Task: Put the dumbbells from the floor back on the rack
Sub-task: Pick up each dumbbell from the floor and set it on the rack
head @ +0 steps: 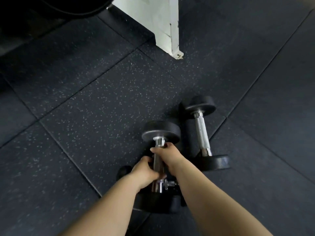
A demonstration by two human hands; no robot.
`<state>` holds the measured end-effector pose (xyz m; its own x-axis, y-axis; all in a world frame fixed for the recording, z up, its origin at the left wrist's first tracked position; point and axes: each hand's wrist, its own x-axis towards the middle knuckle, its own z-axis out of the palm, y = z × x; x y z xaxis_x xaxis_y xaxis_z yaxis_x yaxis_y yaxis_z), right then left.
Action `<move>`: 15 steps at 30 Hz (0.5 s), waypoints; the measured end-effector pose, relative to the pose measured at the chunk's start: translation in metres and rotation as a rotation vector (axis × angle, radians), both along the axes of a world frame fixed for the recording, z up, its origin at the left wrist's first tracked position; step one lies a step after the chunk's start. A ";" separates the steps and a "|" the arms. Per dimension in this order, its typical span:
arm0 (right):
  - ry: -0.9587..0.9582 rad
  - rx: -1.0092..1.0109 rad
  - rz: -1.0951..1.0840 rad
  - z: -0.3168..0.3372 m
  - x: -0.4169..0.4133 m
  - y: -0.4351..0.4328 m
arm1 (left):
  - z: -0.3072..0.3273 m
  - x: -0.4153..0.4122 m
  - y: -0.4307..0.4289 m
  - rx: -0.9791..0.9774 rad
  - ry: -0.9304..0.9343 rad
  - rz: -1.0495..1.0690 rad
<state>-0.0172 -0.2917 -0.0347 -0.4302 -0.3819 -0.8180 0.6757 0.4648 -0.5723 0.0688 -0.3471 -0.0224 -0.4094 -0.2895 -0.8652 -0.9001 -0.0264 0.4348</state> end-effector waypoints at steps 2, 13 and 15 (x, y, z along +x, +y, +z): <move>-0.021 -0.006 -0.048 -0.005 -0.001 -0.001 | -0.002 -0.001 0.000 0.017 0.019 -0.013; -0.026 -0.140 -0.049 0.000 0.012 0.011 | -0.002 0.009 -0.001 0.097 0.074 0.106; -0.005 -0.134 -0.041 0.002 0.015 0.012 | -0.001 0.012 0.000 0.110 0.074 0.118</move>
